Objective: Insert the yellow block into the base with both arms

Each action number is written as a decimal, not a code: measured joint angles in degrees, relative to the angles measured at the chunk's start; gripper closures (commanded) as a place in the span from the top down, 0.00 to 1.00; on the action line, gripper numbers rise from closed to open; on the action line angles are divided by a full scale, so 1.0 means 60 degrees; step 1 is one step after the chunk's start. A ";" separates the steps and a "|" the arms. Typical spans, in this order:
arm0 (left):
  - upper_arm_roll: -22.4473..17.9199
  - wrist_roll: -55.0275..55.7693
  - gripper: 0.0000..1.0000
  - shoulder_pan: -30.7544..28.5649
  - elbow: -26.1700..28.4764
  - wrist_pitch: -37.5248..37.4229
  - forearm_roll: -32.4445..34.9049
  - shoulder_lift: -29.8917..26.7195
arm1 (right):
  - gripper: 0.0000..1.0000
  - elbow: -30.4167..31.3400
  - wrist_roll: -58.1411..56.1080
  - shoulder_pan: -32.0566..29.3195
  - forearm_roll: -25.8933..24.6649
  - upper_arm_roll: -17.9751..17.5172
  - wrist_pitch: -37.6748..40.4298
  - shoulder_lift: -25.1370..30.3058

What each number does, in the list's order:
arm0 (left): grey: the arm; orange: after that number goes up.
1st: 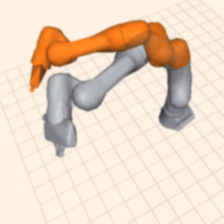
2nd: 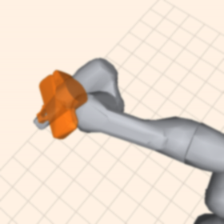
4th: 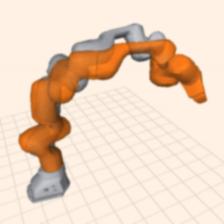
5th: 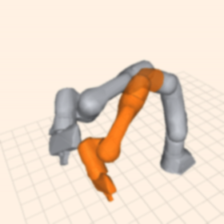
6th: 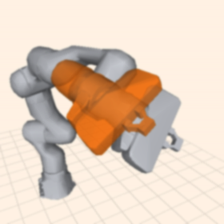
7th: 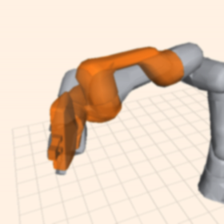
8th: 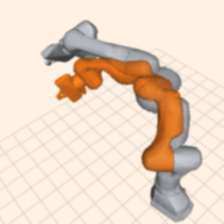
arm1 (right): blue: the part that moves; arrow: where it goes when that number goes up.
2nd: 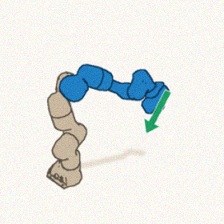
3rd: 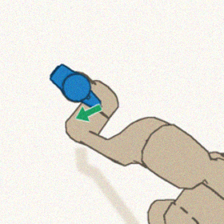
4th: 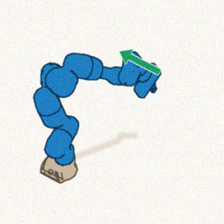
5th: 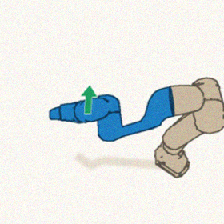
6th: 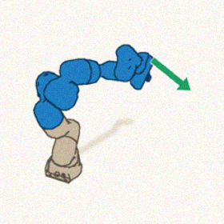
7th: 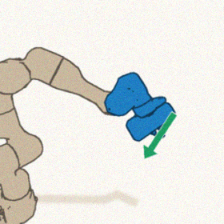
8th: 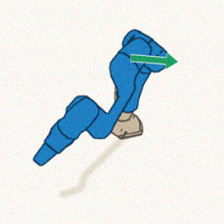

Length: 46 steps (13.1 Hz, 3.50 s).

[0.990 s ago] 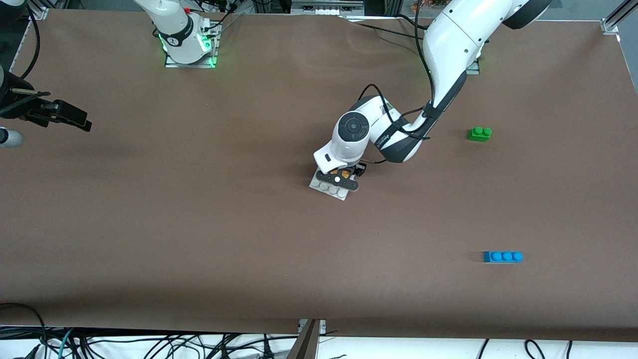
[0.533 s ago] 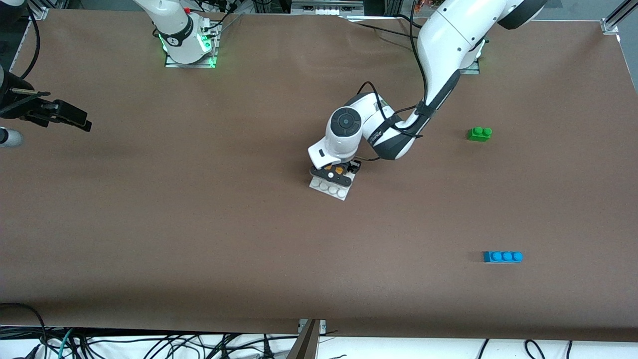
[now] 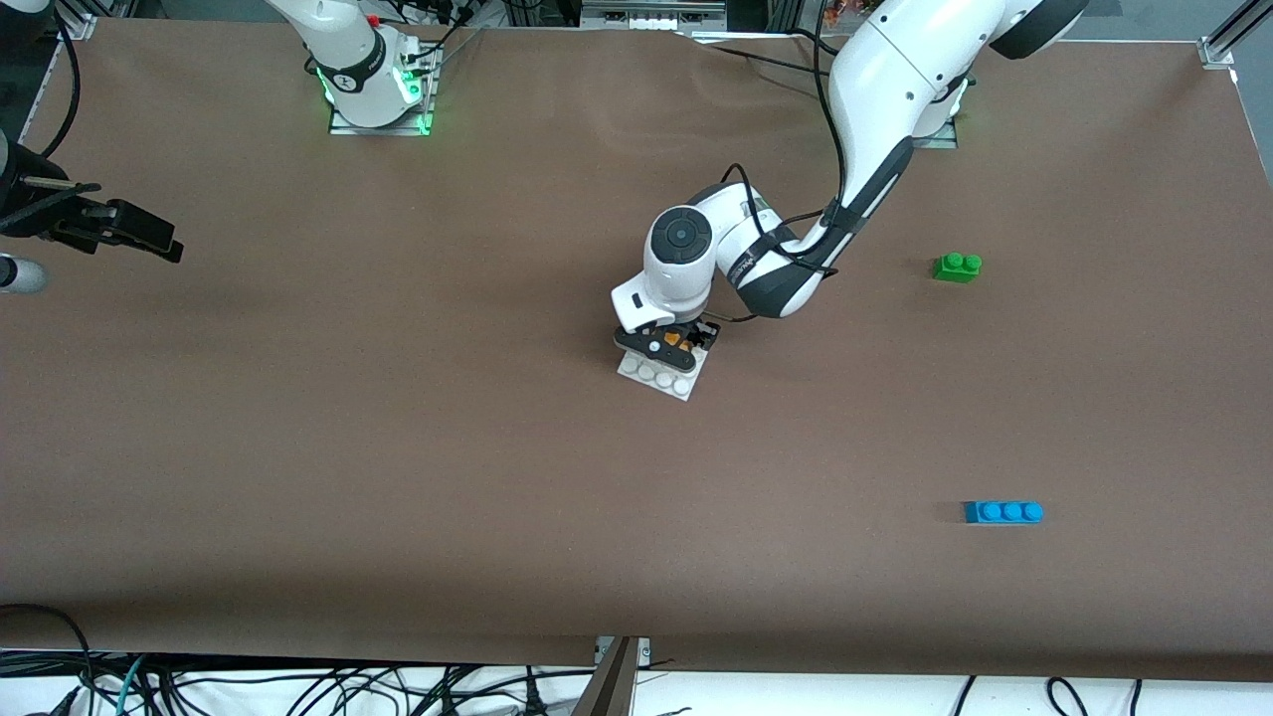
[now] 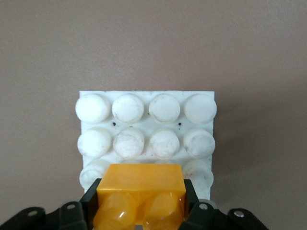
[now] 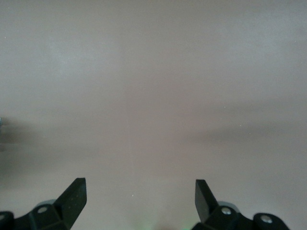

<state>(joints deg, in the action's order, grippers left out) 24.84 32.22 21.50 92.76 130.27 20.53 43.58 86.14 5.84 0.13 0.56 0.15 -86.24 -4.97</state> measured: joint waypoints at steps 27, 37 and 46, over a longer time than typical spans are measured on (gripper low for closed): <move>-0.0070 -0.1652 1.00 -0.0222 -0.1190 -0.0847 -0.0954 -0.0075 | 1.00 0.0001 0.0000 0.0000 0.0001 0.0000 0.0000 -0.0003; -0.0156 -0.1713 1.00 -0.4228 -0.1448 -0.5451 -0.1786 -0.4785 | 1.00 -0.0004 -0.0001 0.0127 0.0028 -0.0104 -0.0004 0.0003; -0.3109 -0.3739 1.00 -0.3928 0.0432 -0.5627 -0.3167 -0.6966 | 1.00 -0.0009 0.0032 0.0176 0.0076 -0.0231 -0.0016 0.0012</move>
<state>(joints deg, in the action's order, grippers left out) 6.18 9.79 -2.06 95.34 96.51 1.52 1.79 86.09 6.03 1.18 1.02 -1.23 -86.33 -4.90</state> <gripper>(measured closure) 0.000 0.000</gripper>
